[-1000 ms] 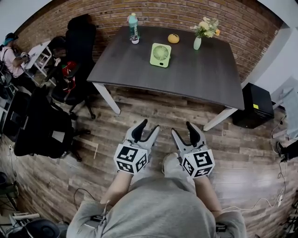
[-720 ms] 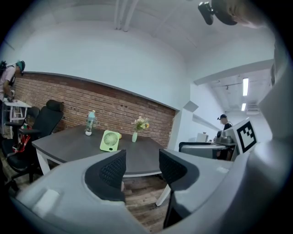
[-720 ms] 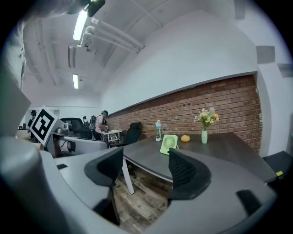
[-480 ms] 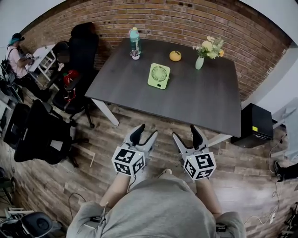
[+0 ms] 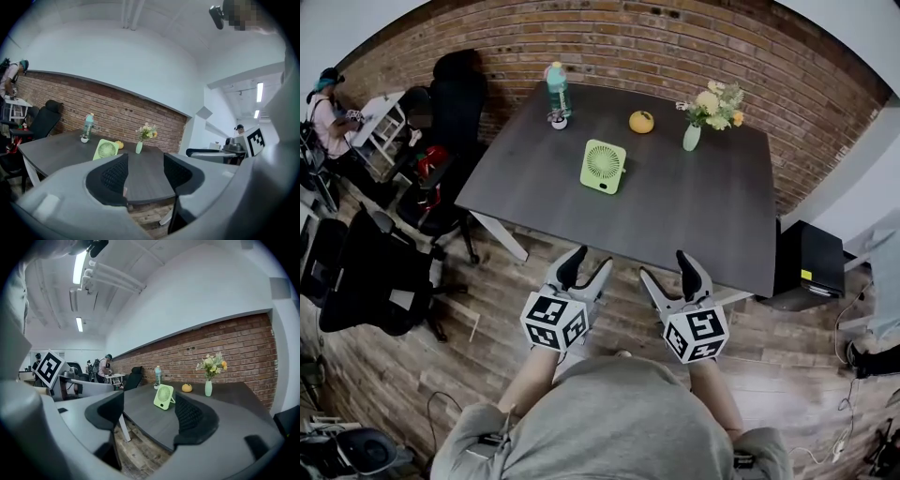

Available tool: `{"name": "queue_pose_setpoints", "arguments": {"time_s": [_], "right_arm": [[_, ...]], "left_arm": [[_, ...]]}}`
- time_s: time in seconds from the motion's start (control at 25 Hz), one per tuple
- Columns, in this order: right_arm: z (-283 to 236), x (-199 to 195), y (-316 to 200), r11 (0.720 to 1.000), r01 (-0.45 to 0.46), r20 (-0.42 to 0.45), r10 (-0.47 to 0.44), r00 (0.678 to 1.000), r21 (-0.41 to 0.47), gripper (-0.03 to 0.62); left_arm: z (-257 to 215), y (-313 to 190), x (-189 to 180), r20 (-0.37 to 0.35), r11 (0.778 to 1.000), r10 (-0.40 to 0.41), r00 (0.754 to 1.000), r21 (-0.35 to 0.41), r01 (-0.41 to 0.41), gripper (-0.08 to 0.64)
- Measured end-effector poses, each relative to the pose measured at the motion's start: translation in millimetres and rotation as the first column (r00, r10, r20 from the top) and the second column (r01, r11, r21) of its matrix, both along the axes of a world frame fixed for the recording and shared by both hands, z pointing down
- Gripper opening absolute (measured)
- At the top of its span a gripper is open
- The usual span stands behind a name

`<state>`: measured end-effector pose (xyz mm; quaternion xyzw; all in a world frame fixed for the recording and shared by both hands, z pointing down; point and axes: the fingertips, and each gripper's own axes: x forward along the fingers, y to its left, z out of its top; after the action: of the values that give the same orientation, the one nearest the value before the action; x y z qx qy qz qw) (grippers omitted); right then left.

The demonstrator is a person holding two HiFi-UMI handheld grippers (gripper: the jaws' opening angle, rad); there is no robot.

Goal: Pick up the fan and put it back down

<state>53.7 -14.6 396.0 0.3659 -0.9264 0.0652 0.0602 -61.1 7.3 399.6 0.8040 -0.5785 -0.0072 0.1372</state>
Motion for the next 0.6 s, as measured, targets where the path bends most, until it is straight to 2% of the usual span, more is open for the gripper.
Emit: {"name": "queue_pose_setpoints", "arguments": {"time_s": [0.28,0.6], "right_arm": [[5.5,8.8,-26.3,0.999,0.04,-0.003,-0.04,0.999,-0.001,0.325],[15.3,4.7,-50.9,0.997,0.071,-0.011,-0.071,0.997,-0.023,0.325]], "left_arm": [[4.2,-25.6,13.7,-0.005,1.0,-0.031,1.0,0.001,0.031,0.225],[11.5,-44.9,10.2,0.018,0.997,-0.066,0.998,-0.03,0.067,0.227]]}}
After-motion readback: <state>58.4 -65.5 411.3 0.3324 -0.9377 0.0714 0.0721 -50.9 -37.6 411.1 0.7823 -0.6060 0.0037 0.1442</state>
